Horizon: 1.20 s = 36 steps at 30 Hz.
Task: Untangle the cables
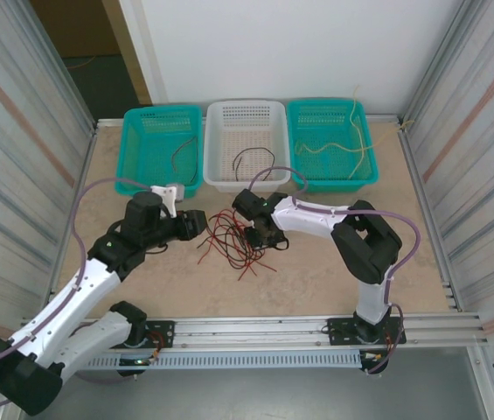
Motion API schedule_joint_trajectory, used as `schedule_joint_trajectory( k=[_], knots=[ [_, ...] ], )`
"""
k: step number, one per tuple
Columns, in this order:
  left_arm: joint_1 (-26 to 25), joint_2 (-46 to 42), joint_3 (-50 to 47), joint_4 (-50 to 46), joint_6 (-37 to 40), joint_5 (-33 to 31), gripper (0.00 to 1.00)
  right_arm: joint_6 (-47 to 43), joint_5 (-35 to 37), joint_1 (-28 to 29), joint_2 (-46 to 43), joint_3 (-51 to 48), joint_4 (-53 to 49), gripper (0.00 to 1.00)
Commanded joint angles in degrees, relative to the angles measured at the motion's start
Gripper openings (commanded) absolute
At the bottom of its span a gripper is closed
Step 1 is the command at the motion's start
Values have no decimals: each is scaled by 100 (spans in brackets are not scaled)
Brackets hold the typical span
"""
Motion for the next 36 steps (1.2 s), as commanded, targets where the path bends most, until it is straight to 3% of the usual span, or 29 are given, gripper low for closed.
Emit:
schedule_joint_trajectory(
  k=[1, 2, 10, 15, 20, 27, 31, 36],
  knots=[
    [-17, -117, -44, 113, -197, -195, 45, -31, -128, -11, 81, -91, 18, 5],
    [-17, -98, -18, 143, -198, -196, 45, -51, -84, 27, 14, -83, 18, 0],
    [-118, 310, 256, 601, -201, 64, 54, -862, 286, 793, -2161, -21, 157, 0],
    [-464, 492, 281, 1201, -166, 120, 59, -1192, 164, 886, -3123, 303, -251, 0],
    [-867, 882, 407, 1689, -97, 355, 57, -1285, 306, 930, -3620, 554, -235, 0],
    [-1106, 781, 303, 1841, -30, 17, 57, -1293, 763, 902, -3969, 775, 7, 0],
    [-1108, 476, 337, 1805, 228, 25, 63, -1328, 724, 682, -4068, 810, -21, 0],
    [-1108, 179, 847, 1343, 1212, 119, 74, -1381, 473, 422, -4086, 907, -138, 0]
  ],
)
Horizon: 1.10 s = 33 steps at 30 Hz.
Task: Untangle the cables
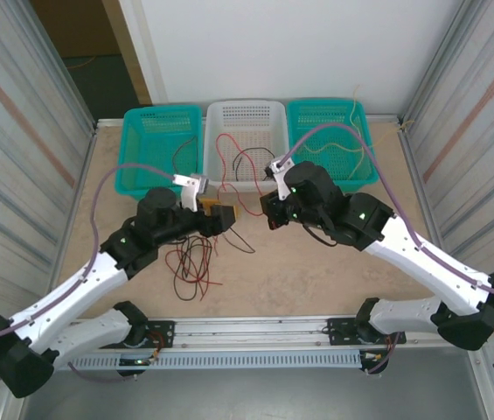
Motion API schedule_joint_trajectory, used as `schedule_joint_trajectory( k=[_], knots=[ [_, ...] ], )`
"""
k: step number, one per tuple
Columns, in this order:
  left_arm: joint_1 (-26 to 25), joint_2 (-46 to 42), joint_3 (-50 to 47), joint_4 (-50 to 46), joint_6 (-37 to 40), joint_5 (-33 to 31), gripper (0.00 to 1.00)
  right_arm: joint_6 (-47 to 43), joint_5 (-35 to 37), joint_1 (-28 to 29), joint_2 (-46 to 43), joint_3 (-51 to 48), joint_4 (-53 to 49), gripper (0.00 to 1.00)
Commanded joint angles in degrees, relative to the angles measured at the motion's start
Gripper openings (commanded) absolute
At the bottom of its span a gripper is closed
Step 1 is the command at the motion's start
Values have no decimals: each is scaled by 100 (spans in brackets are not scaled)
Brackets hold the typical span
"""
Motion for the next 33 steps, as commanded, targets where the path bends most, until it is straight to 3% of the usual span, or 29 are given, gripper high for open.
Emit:
schedule_joint_trajectory(
  k=[1, 5, 10, 16, 22, 26, 33],
  knots=[
    [-9, -253, 476, -150, 969, 41, 76, -163, -109, -109, -165, 217, -47, 0],
    [-10, -215, 782, -445, 1575, -216, 78, -204, -236, -148, -275, 327, 6, 0],
    [-14, -83, 831, -560, 1609, -477, 75, -247, -313, -156, -429, 519, 2, 0],
    [21, -401, 582, -784, 1439, -1993, 76, -270, -385, -166, -530, 666, -20, 0],
    [145, -435, 459, -774, 1285, -1520, 75, -256, -569, -175, -572, 715, 106, 0],
    [122, -360, 584, -985, 1274, -1917, 70, -247, -596, -174, -576, 706, 131, 0],
    [157, -437, 593, -1009, 1621, -2671, 77, -248, -755, -166, -597, 639, 142, 0]
  ],
)
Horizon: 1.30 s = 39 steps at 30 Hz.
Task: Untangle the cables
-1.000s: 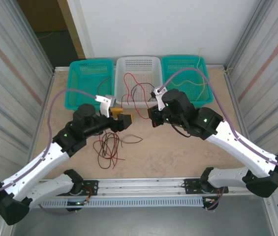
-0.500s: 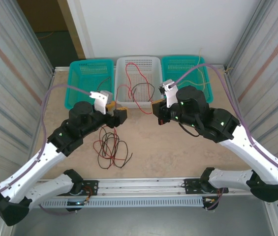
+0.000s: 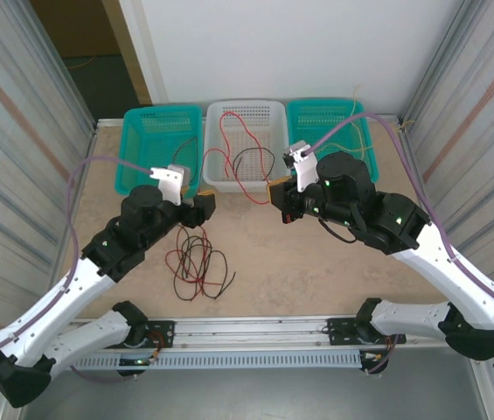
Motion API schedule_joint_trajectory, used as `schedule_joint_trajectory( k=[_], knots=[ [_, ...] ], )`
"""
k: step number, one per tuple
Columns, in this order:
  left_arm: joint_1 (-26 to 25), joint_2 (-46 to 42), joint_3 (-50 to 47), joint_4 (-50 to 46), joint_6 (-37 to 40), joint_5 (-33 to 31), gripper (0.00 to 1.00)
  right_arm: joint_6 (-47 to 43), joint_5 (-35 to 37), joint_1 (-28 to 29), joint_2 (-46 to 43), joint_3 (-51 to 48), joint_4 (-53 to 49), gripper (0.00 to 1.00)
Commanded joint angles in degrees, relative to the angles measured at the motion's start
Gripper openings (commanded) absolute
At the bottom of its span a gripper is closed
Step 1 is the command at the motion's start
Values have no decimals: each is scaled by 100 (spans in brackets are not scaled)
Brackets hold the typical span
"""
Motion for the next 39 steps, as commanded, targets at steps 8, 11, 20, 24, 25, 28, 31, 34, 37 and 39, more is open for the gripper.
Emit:
schedule_joint_trajectory(
  k=[8, 11, 20, 24, 25, 28, 31, 34, 37, 39],
  knots=[
    [315, 298, 402, -443, 310, -514, 69, -99, -313, -8, -33, 68, 184, 0],
    [623, 282, 362, -335, 233, -179, 66, -99, -407, 17, -33, 68, 202, 0],
    [1288, 530, 527, -369, 146, 1103, 52, -142, -560, 121, 20, 93, 131, 0],
    [1292, 533, 513, -313, 228, 1294, 30, -128, -368, 150, 3, 85, 136, 0],
    [1290, 524, 495, -292, 229, 1366, 26, -110, -283, 150, -11, 85, 142, 0],
    [1295, 503, 433, -238, 196, 1615, 13, -20, -145, 102, -65, 61, 205, 0],
    [1288, 464, 391, -245, 150, 1712, 3, 104, -25, -9, -116, -29, 311, 3],
    [1296, 397, 362, -309, 59, 1597, 0, 383, 347, -268, -130, -149, 297, 20],
    [1305, 393, 470, -606, -159, 1165, 0, 696, 551, -726, -151, -247, 169, 42],
    [1374, 384, 557, -771, -335, 1067, 0, 800, 508, -969, -203, -362, 148, 45]
  ],
)
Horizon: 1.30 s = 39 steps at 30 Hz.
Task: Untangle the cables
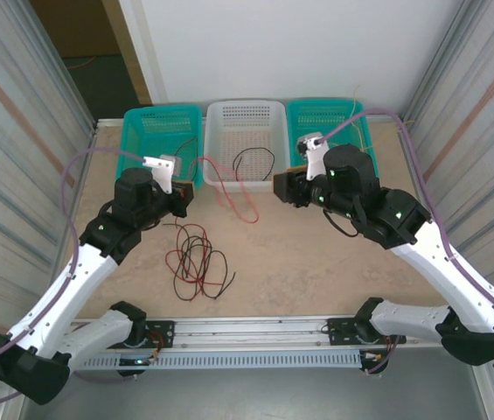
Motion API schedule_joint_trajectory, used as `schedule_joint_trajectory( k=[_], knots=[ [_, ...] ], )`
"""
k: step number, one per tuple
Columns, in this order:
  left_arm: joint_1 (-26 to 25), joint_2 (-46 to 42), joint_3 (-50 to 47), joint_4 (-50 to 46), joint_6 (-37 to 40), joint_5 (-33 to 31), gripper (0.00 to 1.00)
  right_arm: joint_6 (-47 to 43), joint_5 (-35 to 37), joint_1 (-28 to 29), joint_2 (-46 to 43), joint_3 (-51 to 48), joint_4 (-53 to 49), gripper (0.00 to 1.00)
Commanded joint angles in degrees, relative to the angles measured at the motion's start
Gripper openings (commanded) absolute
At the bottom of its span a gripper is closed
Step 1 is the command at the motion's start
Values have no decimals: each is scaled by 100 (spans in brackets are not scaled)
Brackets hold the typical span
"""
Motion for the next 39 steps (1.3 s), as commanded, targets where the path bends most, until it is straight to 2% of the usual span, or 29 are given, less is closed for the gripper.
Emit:
schedule_joint_trajectory(
  k=[1, 5, 8, 11, 14, 16, 18, 24, 27, 28, 30, 33, 35, 39],
  knots=[
    [139, -148, 252, -285, -363, -264, 0, 399, 216, -341, -209, -224, 3, 46],
    [362, -310, 460, -293, -606, -284, 0, 477, 179, -495, -286, -395, -32, 49],
    [552, -293, 705, -353, -739, -717, 0, 537, 121, -530, -276, -504, -50, 49],
    [1127, 1, 955, -416, -1042, -763, 0, 612, -23, -524, -208, -606, -56, 49],
    [1902, 530, 1225, -493, -1577, -433, 0, 726, -163, -510, -121, -727, -29, 48],
    [2405, 1011, 1440, -424, -1926, 35, 0, 825, -292, -484, -76, -842, 40, 47],
    [2667, 1418, 1608, -183, -2103, 276, 0, 887, -365, -417, -15, -938, 97, 46],
    [2733, 2768, 2557, 141, -1967, -92, 0, 958, -292, -23, 289, -1061, 152, 45],
    [2732, 3485, 3070, -26, -1943, -450, 0, 976, -286, 150, 507, -1044, 178, 44],
    [2736, 3674, 3181, -117, -1984, -588, 7, 978, -280, 199, 570, -1030, 186, 44],
    [2734, 4040, 3387, -216, -2044, -742, 35, 978, -271, 289, 711, -996, 204, 43],
    [2732, 4308, 3359, -91, -2193, -717, 59, 969, -293, 357, 887, -947, 213, 43],
    [2723, 4387, 3320, -43, -2199, -650, 67, 939, -306, 387, 1003, -904, 205, 43],
    [2697, 4171, 3091, -87, -2127, -815, 69, 913, -297, 399, 1187, -867, 174, 42]
  ],
)
